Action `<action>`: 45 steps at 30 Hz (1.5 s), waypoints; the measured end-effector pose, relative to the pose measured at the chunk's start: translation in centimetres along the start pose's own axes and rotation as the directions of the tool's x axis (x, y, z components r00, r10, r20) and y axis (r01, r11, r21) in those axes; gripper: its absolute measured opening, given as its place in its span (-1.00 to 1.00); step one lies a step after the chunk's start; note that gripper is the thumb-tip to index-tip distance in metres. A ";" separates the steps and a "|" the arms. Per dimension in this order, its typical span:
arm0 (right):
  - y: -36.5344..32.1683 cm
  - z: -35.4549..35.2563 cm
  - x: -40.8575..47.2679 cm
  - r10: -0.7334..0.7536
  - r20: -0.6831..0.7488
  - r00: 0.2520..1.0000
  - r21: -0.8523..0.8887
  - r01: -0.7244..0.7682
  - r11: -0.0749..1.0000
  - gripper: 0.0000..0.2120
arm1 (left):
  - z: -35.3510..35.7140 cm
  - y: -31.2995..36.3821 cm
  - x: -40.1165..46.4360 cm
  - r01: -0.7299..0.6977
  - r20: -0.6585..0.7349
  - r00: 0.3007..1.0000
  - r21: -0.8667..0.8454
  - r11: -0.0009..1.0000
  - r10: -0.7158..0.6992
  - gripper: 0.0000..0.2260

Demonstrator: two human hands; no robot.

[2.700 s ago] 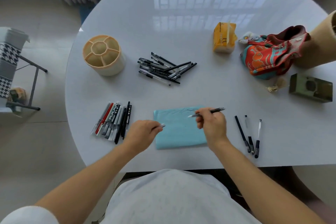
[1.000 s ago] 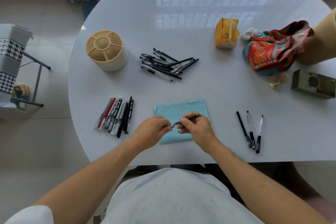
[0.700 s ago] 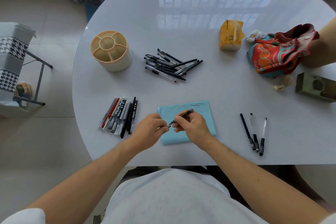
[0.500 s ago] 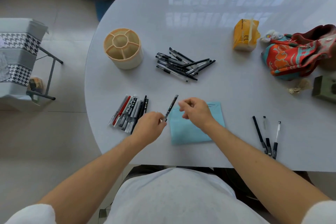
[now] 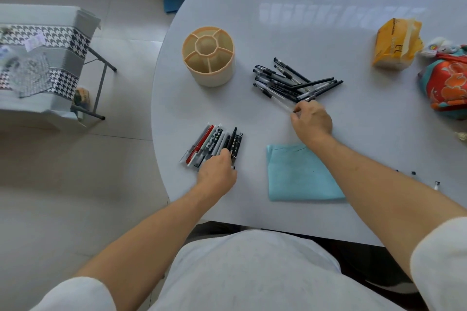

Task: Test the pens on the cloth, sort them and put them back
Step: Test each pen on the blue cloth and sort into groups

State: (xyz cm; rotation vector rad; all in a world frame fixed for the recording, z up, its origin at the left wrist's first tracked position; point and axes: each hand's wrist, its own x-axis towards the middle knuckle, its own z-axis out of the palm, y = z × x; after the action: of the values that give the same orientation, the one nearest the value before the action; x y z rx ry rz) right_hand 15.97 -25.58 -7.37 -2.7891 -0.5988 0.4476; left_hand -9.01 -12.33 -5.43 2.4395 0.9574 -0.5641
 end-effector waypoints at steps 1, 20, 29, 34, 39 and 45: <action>0.1 0.1 0.0 -0.017 -0.001 1.000 -0.003 0.017 1.000 -0.80 | 0.0 -0.1 0.0 -0.001 -0.002 1.000 -0.004 1.000 0.001 -0.89; 9.2 -5.2 -15.3 0.191 0.167 0.967 0.948 -0.211 0.238 -0.81 | -0.2 8.2 0.5 -0.505 0.183 0.830 -0.153 0.850 0.526 -0.80; 8.9 -3.6 -17.4 -0.034 0.383 0.923 0.884 -0.355 0.305 -0.83 | 2.4 10.4 -1.9 -0.626 0.173 0.752 -0.113 0.772 0.635 -0.80; 8.4 -3.3 -17.5 0.137 0.296 0.945 0.908 -0.323 0.267 -0.79 | 2.4 10.1 -2.4 -0.619 0.067 0.782 -0.032 0.785 0.620 -0.78; 11.5 -4.3 -15.2 0.397 0.205 0.895 0.899 -0.332 0.285 -0.77 | 2.2 6.0 -2.3 -0.539 0.003 0.841 0.109 0.835 0.542 -0.77; 9.2 -2.9 -14.5 0.181 0.110 0.977 0.826 -0.191 0.531 -0.86 | 3.5 7.4 -2.4 -0.625 -0.037 0.778 0.053 0.779 0.627 -0.84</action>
State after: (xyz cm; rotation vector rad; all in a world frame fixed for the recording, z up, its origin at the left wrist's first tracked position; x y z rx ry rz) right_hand 7.62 -40.49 -4.02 -1.8954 -0.0144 0.5934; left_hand -6.09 -20.35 -5.07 2.6051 0.0978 -0.2727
